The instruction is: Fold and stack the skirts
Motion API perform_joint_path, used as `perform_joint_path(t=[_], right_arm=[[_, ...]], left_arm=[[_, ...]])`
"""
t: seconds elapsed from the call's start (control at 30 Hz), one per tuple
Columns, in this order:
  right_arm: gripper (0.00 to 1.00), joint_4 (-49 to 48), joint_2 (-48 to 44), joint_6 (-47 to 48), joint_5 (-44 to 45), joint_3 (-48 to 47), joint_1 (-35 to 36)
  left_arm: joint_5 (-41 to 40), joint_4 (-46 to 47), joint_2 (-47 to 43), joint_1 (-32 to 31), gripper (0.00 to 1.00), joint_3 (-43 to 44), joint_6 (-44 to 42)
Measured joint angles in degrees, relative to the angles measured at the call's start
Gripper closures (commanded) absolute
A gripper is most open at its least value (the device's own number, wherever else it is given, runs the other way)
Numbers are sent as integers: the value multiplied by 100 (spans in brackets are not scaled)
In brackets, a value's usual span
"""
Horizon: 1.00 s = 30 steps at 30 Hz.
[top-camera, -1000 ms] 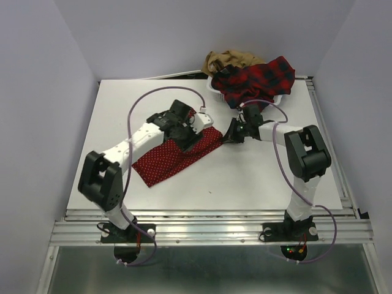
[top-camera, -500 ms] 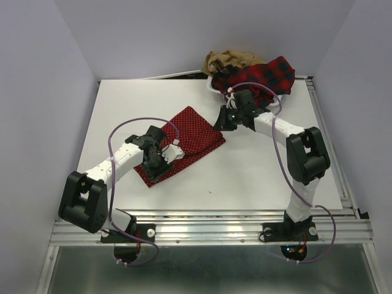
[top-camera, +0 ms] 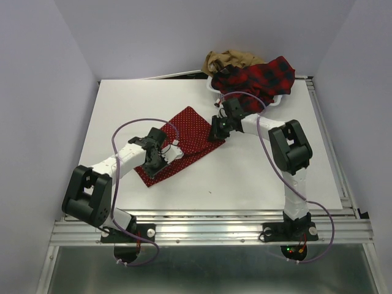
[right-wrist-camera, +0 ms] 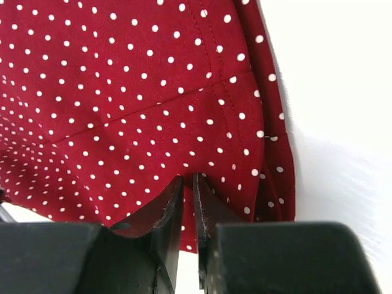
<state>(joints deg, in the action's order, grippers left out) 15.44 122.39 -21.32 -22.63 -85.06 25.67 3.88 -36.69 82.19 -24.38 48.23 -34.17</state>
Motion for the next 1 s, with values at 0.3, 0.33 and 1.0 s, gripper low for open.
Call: perform_joint_path(t=[0.3,0.33,1.0], right_arm=[[86,2,2,181,103,0,-9],[86,2,2,192,109,0,-9],[87,380,407,1016,227,-789,15]], left_arm=[[-4,-476,-608,0,100,0,-249],[-7,-529,-697,0,100,0,-282],[1106,-1025,-1126,120,33,706,-964]])
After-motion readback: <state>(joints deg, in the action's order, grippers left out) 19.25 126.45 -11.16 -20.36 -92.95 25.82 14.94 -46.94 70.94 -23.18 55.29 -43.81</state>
